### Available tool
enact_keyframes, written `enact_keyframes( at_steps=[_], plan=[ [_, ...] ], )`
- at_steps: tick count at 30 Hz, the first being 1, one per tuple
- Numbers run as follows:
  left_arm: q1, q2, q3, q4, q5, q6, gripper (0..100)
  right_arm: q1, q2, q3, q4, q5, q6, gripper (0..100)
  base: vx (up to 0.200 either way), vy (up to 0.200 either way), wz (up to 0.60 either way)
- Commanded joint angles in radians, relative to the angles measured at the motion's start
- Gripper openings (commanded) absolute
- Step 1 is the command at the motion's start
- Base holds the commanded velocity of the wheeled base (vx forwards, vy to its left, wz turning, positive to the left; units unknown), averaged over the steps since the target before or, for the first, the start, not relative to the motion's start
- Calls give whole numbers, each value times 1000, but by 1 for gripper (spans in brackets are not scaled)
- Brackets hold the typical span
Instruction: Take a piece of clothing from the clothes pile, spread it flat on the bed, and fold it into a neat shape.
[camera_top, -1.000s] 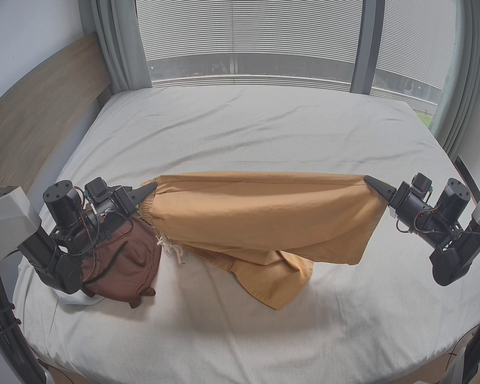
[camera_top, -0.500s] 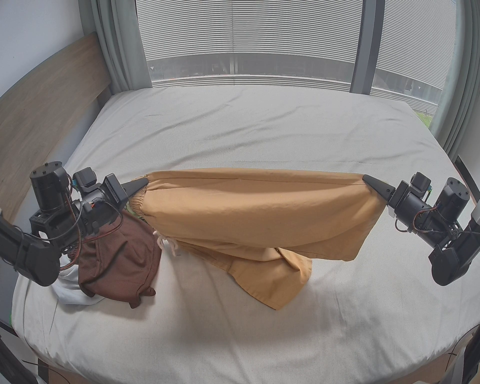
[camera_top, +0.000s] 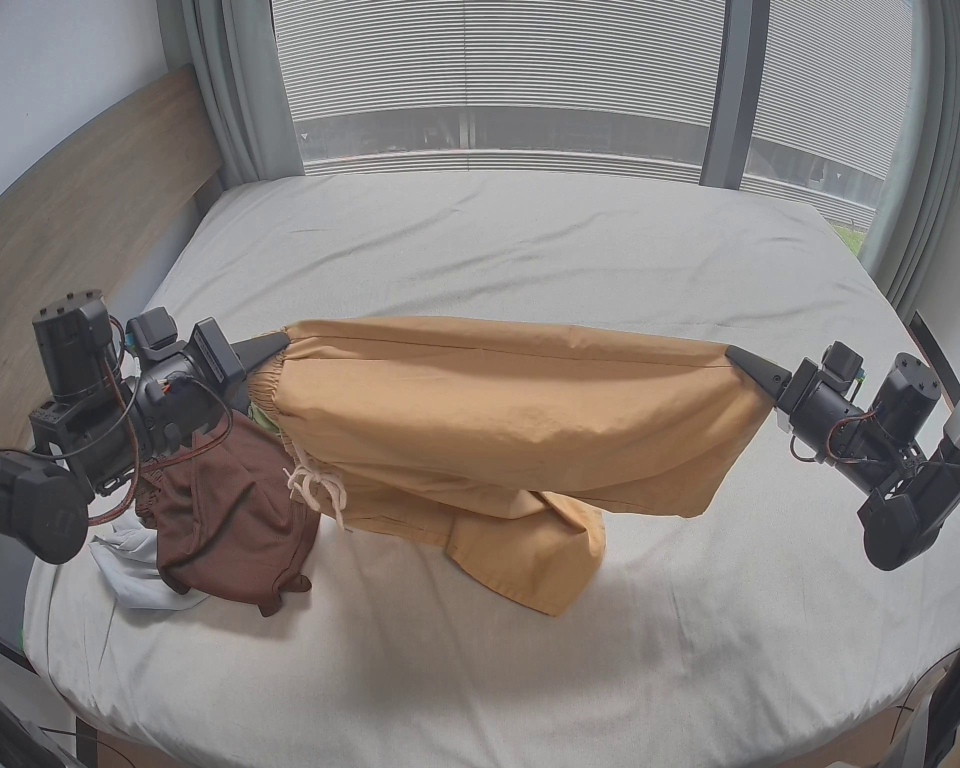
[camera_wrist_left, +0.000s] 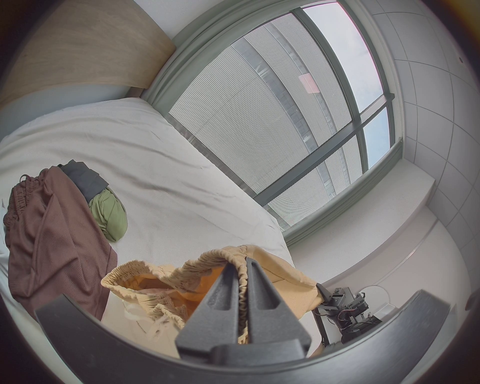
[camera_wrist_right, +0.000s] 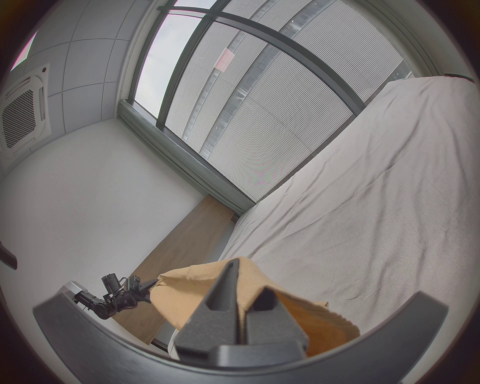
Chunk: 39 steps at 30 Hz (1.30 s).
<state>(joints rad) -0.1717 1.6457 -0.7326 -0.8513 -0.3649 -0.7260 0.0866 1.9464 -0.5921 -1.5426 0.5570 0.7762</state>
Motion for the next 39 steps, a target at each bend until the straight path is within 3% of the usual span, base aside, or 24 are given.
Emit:
enact_keyframes(
  at_steps=[1, 14, 22, 39],
  plan=[
    [-6, 85, -21, -25, -3, -1, 0, 2, 6, 0, -1, 0, 0, 0, 0, 0, 0],
    [-6, 227, -94, -94, -6, -7, 0, 15, 103, -94, -1, -11, -2, 0, 0, 0, 0],
    [-5, 361, -134, -246, -5, -10, 0, 10, 137, -166, 1, -16, 0, 0, 0, 0, 0],
    [-9, 625, -436, -362, -6, -70, 0, -61, 295, -344, 1, -16, 5, 0, 0, 0, 0]
  ],
)
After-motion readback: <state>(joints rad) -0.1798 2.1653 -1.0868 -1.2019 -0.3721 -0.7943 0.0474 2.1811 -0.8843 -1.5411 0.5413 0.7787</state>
